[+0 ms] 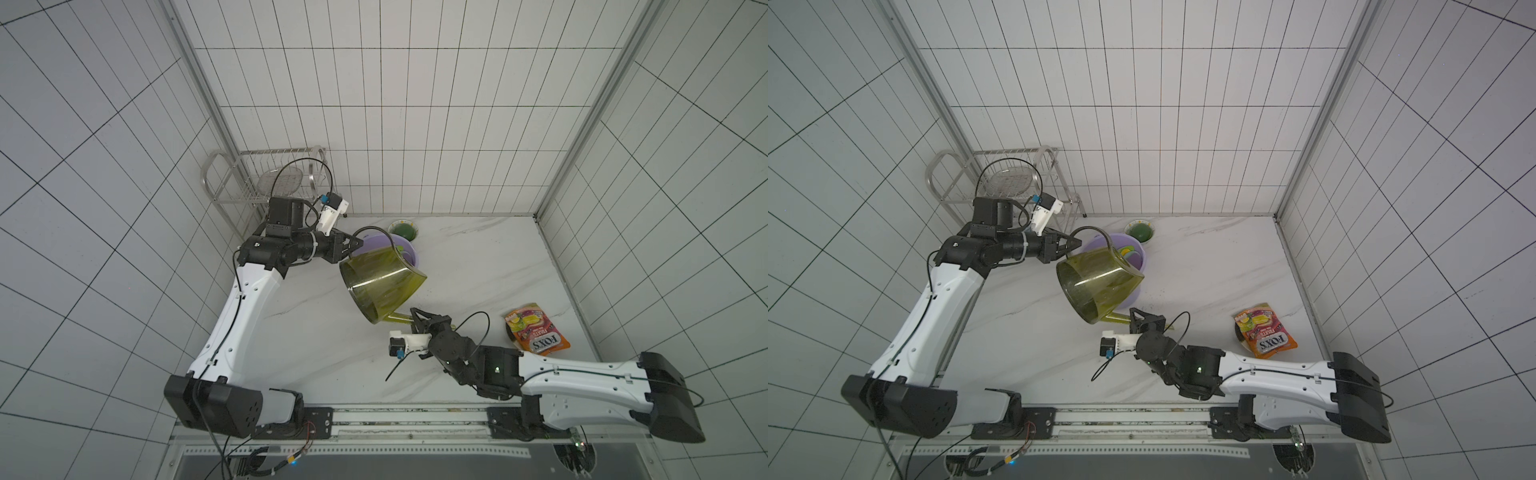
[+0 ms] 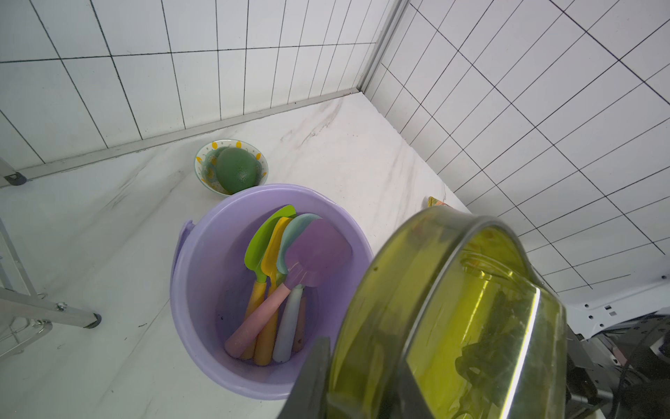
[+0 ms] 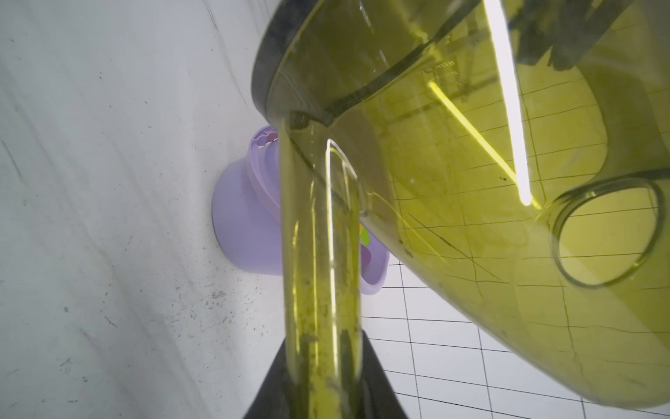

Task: Organize the gardening tools
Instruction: Adjust the gardening tool at the center of the board.

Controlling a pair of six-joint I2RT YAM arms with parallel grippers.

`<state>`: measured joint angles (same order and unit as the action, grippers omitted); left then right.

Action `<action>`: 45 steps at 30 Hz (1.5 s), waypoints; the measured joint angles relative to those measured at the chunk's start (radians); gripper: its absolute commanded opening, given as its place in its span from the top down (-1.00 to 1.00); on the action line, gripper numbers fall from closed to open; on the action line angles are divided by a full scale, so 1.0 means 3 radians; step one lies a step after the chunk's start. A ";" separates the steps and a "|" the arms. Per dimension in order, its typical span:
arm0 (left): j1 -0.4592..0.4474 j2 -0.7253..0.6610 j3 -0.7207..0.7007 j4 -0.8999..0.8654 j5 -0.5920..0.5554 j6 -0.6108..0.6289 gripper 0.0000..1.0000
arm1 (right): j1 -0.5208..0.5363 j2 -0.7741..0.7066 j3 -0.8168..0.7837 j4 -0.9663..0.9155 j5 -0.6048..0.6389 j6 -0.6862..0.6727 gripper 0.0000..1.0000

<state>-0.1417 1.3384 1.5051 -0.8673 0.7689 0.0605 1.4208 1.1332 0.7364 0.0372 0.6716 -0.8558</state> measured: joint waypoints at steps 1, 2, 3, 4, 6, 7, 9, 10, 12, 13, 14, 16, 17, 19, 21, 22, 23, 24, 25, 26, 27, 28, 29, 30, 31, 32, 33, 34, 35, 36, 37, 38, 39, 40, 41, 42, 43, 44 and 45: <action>0.0011 -0.0046 -0.0023 0.0041 -0.0014 -0.0027 1.00 | 0.0006 0.0032 0.0095 -0.0128 -0.0010 0.0125 0.49; 0.0018 -0.0090 -0.0047 0.0088 -0.0029 -0.0042 1.00 | 0.0009 0.0062 0.0181 -0.0249 -0.0022 0.0252 0.47; 0.0020 -0.0139 -0.0069 0.0140 -0.0047 -0.0053 1.00 | 0.0008 0.0099 0.0276 -0.0388 -0.0029 0.0395 0.44; 0.0022 -0.0181 -0.0085 0.0179 -0.0071 -0.0058 1.00 | 0.0006 0.0131 0.0360 -0.0497 -0.0032 0.0542 0.41; 0.0025 -0.0256 -0.0102 0.0258 -0.0127 -0.0065 1.00 | 0.0005 0.0178 0.0523 -0.0698 -0.0031 0.0843 0.32; 0.0028 -0.0285 -0.0107 0.0298 -0.0160 -0.0072 1.00 | 0.0004 0.0188 0.0587 -0.0768 -0.0033 0.0970 0.28; 0.0034 -0.0328 -0.0111 0.0357 -0.0237 -0.0088 1.00 | 0.0003 0.0188 0.0699 -0.0896 -0.0036 0.1214 0.18; 0.0038 -0.0342 -0.0112 0.0379 -0.0291 -0.0093 1.00 | 0.0003 0.0187 0.0744 -0.0937 -0.0034 0.1334 0.13; 0.0047 -0.0354 -0.0112 0.0412 -0.0401 -0.0106 1.00 | 0.0003 0.0184 0.0801 -0.0979 -0.0031 0.1551 0.02; 0.0053 -0.0354 -0.0112 0.0429 -0.0473 -0.0114 1.00 | 0.0001 0.0178 0.0820 -0.0991 -0.0027 0.1666 -0.04; 0.0064 -0.0354 -0.0112 0.0439 -0.0540 -0.0121 1.00 | 0.0001 0.0170 0.0838 -0.1012 -0.0017 0.1769 -0.10; 0.0093 -0.0354 -0.0112 0.0455 -0.0698 -0.0145 1.00 | -0.0001 0.0156 0.0889 -0.1080 0.0004 0.1980 -0.21; 0.0104 -0.0354 -0.0112 0.0476 -0.0767 -0.0163 1.00 | -0.0001 0.0156 0.0921 -0.1120 0.0018 0.2088 -0.26; 0.0134 -0.0354 -0.0112 0.0525 -0.0891 -0.0216 1.00 | -0.0001 0.0155 0.0998 -0.1217 0.0039 0.2285 -0.32; 0.0161 -0.0354 -0.0112 0.0567 -0.0993 -0.0275 1.00 | -0.0001 0.0155 0.1087 -0.1328 0.0060 0.2477 -0.32; 0.0177 -0.0354 -0.0112 0.0590 -0.1036 -0.0300 1.00 | -0.0003 0.0153 0.1130 -0.1377 0.0062 0.2579 -0.33; 0.0186 -0.0354 -0.0112 0.0608 -0.1073 -0.0322 1.00 | -0.0003 0.0146 0.1166 -0.1423 0.0057 0.2667 -0.32; 0.0197 -0.0354 -0.0112 0.0626 -0.1111 -0.0341 1.00 | -0.0003 0.0135 0.1198 -0.1474 0.0047 0.2759 -0.33; 0.0203 -0.0354 -0.0112 0.0647 -0.1152 -0.0359 1.00 | -0.0003 0.0116 0.1221 -0.1518 0.0027 0.2836 -0.33; 0.0210 -0.0354 -0.0112 0.0665 -0.1195 -0.0378 1.00 | -0.0003 0.0088 0.1237 -0.1558 -0.0011 0.2913 -0.34; 0.0216 -0.0355 -0.0112 0.0680 -0.1239 -0.0394 1.00 | -0.0003 0.0053 0.1245 -0.1589 -0.0056 0.2986 -0.34; 0.0219 -0.0356 -0.0112 0.0693 -0.1284 -0.0411 1.00 | -0.0004 0.0015 0.1246 -0.1624 -0.0108 0.3044 -0.35; 0.0221 -0.0360 -0.0112 0.0712 -0.1333 -0.0422 1.00 | -0.0005 -0.0041 0.1247 -0.1675 -0.0192 0.3123 -0.36; 0.0221 -0.0364 -0.0113 0.0725 -0.1371 -0.0426 1.00 | -0.0017 -0.0085 0.1249 -0.1705 -0.0257 0.3175 -0.37; 0.0224 -0.0369 -0.0114 0.0736 -0.1408 -0.0429 1.00 | -0.0027 -0.0126 0.1249 -0.1731 -0.0323 0.3225 -0.38; 0.0224 -0.0374 -0.0117 0.0748 -0.1445 -0.0429 1.00 | -0.0041 -0.0174 0.1249 -0.1757 -0.0403 0.3277 -0.39; 0.0224 -0.0381 -0.0128 0.0765 -0.1467 -0.0427 1.00 | -0.0066 -0.0216 0.1251 -0.1784 -0.0474 0.3324 -0.39; 0.0224 -0.0395 -0.0154 0.0793 -0.1489 -0.0425 1.00 | -0.0106 -0.0259 0.1260 -0.1817 -0.0561 0.3374 -0.39; 0.0228 -0.0409 -0.0183 0.0824 -0.1504 -0.0413 1.00 | -0.0160 -0.0298 0.1278 -0.1864 -0.0655 0.3429 -0.39; 0.0234 -0.0422 -0.0212 0.0848 -0.1507 -0.0401 1.00 | -0.0219 -0.0331 0.1296 -0.1895 -0.0753 0.3470 -0.39; 0.0237 -0.0434 -0.0243 0.0871 -0.1502 -0.0379 1.00 | -0.0292 -0.0365 0.1320 -0.1930 -0.0872 0.3521 -0.40; 0.0237 -0.0441 -0.0272 0.0891 -0.1492 -0.0352 1.00 | -0.0370 -0.0392 0.1352 -0.1970 -0.0994 0.3573 -0.40; 0.0238 -0.0448 -0.0300 0.0905 -0.1474 -0.0327 1.00 | -0.0453 -0.0412 0.1391 -0.2014 -0.1134 0.3609 -0.40; 0.0240 -0.0456 -0.0334 0.0919 -0.1446 -0.0292 1.00 | -0.0534 -0.0421 0.1445 -0.2065 -0.1272 0.3655 -0.40; 0.0242 -0.0463 -0.0370 0.0932 -0.1414 -0.0259 1.00 | -0.0623 -0.0421 0.1511 -0.2116 -0.1433 0.3695 -0.40; 0.0242 -0.0472 -0.0409 0.0944 -0.1378 -0.0223 1.00 | -0.0703 -0.0417 0.1574 -0.2152 -0.1578 0.3731 -0.40; 0.0242 -0.0479 -0.0449 0.0955 -0.1343 -0.0188 1.00 | -0.0788 -0.0404 0.1651 -0.2197 -0.1727 0.3766 -0.40; 0.0242 -0.0487 -0.0488 0.0961 -0.1306 -0.0144 1.00 | -0.0861 -0.0385 0.1729 -0.2246 -0.1874 0.3797 -0.40; 0.0242 -0.0491 -0.0520 0.0963 -0.1273 -0.0111 1.00 | -0.0937 -0.0357 0.1816 -0.2289 -0.2031 0.3824 -0.40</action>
<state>-0.0692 1.1912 1.3491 -0.5785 0.3870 0.0273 1.1397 1.0260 1.2812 -0.6495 0.0624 0.2913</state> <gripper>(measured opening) 0.111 0.699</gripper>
